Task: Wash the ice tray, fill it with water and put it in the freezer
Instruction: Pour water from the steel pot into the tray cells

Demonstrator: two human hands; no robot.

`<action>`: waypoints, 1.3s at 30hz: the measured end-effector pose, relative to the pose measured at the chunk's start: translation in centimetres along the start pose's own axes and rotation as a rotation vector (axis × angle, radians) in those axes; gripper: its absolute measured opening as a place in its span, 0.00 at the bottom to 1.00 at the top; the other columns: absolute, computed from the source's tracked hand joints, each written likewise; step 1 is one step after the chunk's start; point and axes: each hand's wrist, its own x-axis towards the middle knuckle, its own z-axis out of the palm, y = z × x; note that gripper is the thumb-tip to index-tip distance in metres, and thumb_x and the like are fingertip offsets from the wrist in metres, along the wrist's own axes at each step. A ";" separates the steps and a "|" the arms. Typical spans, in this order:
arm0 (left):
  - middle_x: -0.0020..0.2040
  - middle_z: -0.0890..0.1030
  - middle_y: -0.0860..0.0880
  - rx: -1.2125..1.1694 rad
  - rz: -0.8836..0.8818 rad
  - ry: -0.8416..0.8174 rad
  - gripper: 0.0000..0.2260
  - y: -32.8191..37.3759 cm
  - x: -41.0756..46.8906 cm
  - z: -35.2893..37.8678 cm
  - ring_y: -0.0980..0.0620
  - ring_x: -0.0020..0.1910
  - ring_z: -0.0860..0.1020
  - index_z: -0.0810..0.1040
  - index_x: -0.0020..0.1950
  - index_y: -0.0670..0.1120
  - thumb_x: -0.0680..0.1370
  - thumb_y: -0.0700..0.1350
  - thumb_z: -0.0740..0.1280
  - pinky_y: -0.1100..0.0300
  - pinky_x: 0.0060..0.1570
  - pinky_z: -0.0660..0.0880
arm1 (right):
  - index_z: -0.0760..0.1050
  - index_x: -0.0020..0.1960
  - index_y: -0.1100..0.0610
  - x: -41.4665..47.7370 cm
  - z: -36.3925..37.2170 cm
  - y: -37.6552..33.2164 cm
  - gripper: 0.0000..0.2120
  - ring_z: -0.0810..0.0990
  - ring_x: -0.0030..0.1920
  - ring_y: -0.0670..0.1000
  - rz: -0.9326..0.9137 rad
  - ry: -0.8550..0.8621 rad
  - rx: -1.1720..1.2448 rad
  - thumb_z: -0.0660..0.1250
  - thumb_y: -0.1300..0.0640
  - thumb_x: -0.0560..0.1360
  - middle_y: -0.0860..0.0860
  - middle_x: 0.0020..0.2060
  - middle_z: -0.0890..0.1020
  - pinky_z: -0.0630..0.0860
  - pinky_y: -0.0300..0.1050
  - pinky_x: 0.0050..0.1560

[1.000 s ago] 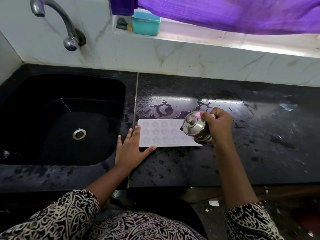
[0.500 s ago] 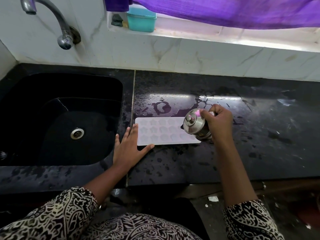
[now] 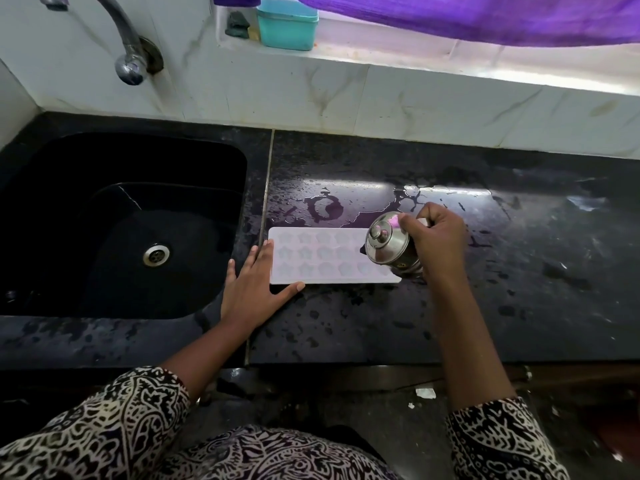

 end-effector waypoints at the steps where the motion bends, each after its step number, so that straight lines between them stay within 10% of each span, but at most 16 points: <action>1: 0.80 0.54 0.52 -0.001 0.000 0.000 0.48 0.0 0.0 0.0 0.54 0.78 0.49 0.46 0.80 0.50 0.69 0.78 0.47 0.44 0.75 0.44 | 0.67 0.31 0.57 0.0 0.0 0.0 0.15 0.70 0.32 0.50 -0.006 -0.006 -0.004 0.71 0.61 0.70 0.51 0.28 0.71 0.70 0.43 0.34; 39: 0.79 0.59 0.52 -0.062 -0.001 0.022 0.49 0.2 0.1 -0.4 0.54 0.78 0.53 0.50 0.80 0.50 0.65 0.77 0.49 0.43 0.75 0.45 | 0.64 0.29 0.54 -0.5 -0.2 0.0 0.18 0.63 0.28 0.48 0.006 -0.015 0.095 0.72 0.62 0.67 0.49 0.25 0.66 0.63 0.39 0.31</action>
